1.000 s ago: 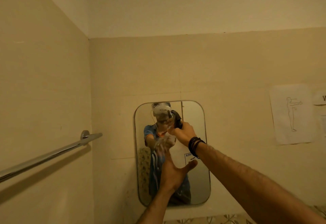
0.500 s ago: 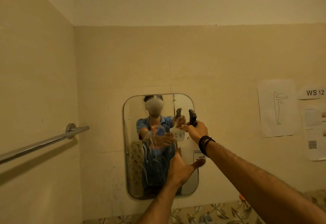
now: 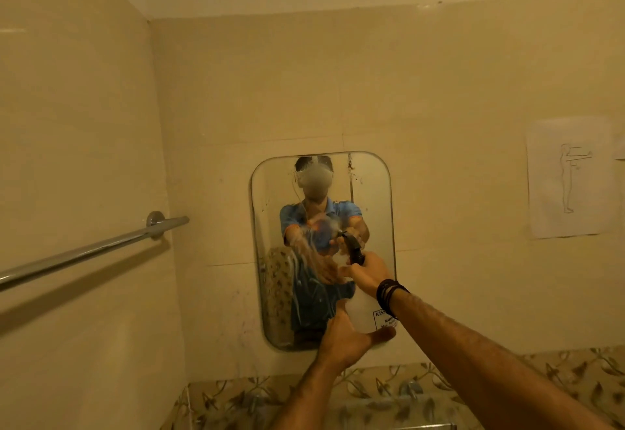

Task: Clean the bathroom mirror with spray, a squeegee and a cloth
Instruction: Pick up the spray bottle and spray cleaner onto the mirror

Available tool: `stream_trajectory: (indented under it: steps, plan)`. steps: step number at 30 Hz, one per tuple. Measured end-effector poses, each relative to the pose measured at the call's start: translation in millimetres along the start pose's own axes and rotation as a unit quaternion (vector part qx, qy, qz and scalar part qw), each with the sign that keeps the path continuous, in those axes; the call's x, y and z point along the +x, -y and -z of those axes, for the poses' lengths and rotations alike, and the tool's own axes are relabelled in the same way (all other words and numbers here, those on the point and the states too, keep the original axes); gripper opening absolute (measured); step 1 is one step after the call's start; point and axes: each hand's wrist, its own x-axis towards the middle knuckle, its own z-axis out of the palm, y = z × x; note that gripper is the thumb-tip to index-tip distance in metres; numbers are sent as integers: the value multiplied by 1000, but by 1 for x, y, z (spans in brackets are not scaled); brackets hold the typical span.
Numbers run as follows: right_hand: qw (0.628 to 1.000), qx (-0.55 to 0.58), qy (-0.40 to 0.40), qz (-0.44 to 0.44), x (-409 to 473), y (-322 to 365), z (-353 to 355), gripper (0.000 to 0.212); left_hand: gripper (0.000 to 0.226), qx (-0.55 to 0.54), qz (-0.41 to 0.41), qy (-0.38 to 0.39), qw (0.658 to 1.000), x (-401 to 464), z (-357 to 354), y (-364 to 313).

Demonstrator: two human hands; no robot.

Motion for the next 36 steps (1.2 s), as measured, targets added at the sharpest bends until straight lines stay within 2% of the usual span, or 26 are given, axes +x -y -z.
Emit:
stream_trajectory:
  steps: [3, 7, 12, 13, 16, 21, 27, 30, 34, 36]
  plan:
    - [1000, 1, 18, 4, -2, 0, -25, 21, 104, 2, 21, -15, 1000, -3, 15, 16]
    - [999, 19, 42, 10, -7, 5, -53, 11, 108, 14, 35, -26, 999, -7, 37, 38]
    - [996, -29, 84, 11, -15, 2, -82, 19, 73, 15, 26, 5, 1000, -17, 52, 56]
    - [996, -25, 86, 6, -17, 0, -85, 20, 72, 14, 24, 7, 1000, -20, 52, 59]
    - [996, -5, 91, -17, -24, -12, -90, 23, 79, 8, 40, 12, 999, -25, 50, 70]
    - [993, -15, 107, -55, -34, -38, -85, 21, 106, 2, 65, 42, 997, -34, 29, 83]
    - [991, -25, 96, -90, -41, -68, -69, 18, 118, 12, 85, 82, 993, -37, -3, 89]
    - [988, -47, 104, -99, -44, -80, -60, 17, 111, 32, 82, 98, 991, -40, -16, 88]
    - [986, -59, 97, -125, -47, -99, -46, 17, 70, 37, 74, 133, 988, -41, -37, 87]
    - [987, -43, 68, -139, -50, -108, -38, 16, 69, 24, 71, 137, 988, -41, -45, 88]
